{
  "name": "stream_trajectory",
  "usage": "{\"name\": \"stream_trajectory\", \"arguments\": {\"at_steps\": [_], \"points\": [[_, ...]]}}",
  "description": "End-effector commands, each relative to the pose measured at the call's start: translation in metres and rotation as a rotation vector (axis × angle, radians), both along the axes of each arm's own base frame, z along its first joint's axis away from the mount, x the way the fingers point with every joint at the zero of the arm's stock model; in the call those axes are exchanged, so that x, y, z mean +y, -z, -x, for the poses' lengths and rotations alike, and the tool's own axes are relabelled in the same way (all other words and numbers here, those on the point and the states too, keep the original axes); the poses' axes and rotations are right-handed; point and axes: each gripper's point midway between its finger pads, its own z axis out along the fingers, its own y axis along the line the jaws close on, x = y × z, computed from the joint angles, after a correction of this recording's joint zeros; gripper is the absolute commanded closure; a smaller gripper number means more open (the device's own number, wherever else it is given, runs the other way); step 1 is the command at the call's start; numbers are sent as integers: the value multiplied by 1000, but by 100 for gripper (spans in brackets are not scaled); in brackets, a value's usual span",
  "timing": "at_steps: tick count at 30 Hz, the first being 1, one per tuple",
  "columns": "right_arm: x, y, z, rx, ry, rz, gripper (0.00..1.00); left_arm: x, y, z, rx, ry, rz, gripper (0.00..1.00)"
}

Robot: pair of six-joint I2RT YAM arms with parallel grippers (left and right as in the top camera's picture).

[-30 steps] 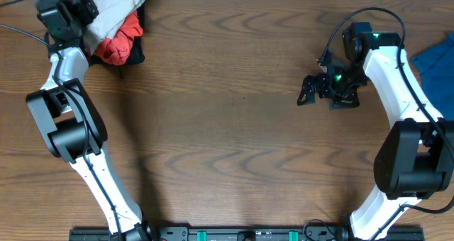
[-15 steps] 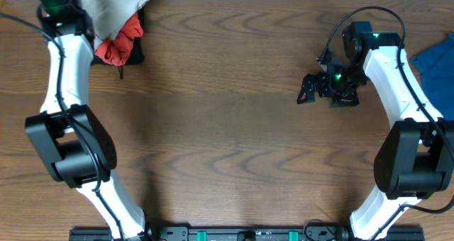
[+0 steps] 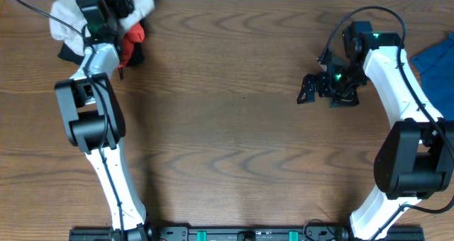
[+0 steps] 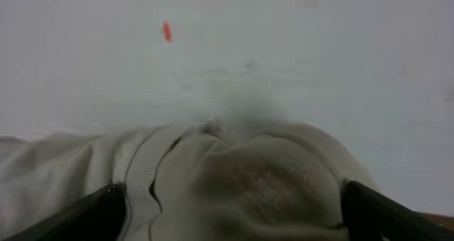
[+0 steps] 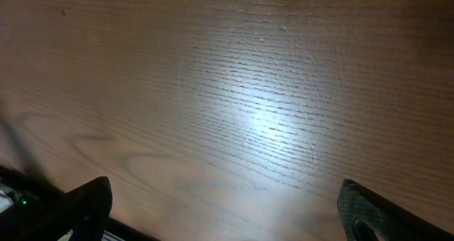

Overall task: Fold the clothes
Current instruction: 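Lower the shirt onto the red-and-black stack and release the left gripper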

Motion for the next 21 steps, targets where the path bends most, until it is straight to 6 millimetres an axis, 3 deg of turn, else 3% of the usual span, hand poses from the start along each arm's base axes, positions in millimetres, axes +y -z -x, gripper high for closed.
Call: {"name": "stream_trajectory", "arguments": {"at_steps": [1, 2, 5, 12, 14, 17, 21], "points": [[-3, -2, -2, 1, 18, -1, 1, 2, 48, 7, 116, -11, 2, 2], [-3, -2, -2, 2, 18, -1, 1, 1, 47, 6, 112, -10, 1, 2], [-3, -2, -2, 1, 18, -1, 1, 2, 15, 3, 49, 0, -48, 2], [-3, -2, -2, 1, 18, 0, 1, 10, -127, 13, -238, -26, -112, 2], [-3, -2, -3, -1, 18, 0, 1, 15, -158, 20, -302, -37, -125, 2], [-3, -2, -3, -3, 18, -1, 1, 28, -178, 29, -336, -82, -137, 2], [-3, -2, -4, -7, 18, -1, 1, 53, -158, 33, -272, -177, -135, 2]]}}
